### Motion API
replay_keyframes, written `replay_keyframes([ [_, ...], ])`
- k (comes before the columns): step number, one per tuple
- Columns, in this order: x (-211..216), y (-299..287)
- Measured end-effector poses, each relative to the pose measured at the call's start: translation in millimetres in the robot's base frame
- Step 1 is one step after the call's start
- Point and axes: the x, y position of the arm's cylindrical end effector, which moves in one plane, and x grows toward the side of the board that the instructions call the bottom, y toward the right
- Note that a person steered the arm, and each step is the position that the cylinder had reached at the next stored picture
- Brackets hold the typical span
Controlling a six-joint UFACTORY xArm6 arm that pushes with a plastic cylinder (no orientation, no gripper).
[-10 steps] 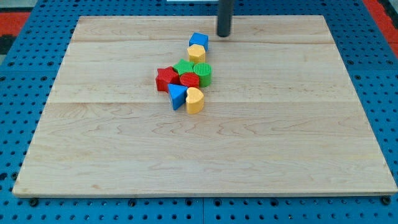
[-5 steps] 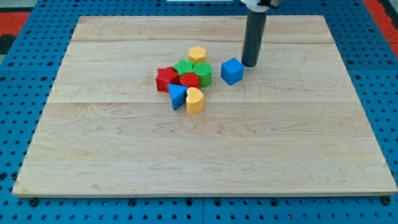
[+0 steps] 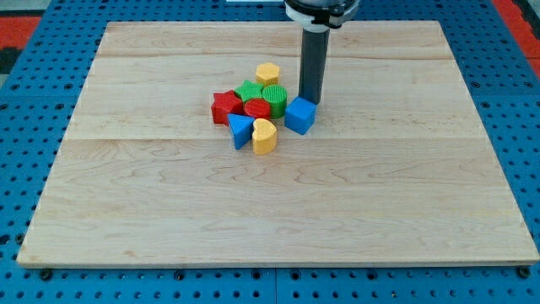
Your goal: Push the blue cube to the right side of the red circle
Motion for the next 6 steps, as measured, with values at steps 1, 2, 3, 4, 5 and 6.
replay_keyframes([
  [1,14.8,51.1],
  [2,42.3,60.4],
  [3,41.8,18.1],
  [4,39.9,11.5],
  [5,39.9,-17.9],
  [6,27.2,10.5],
])
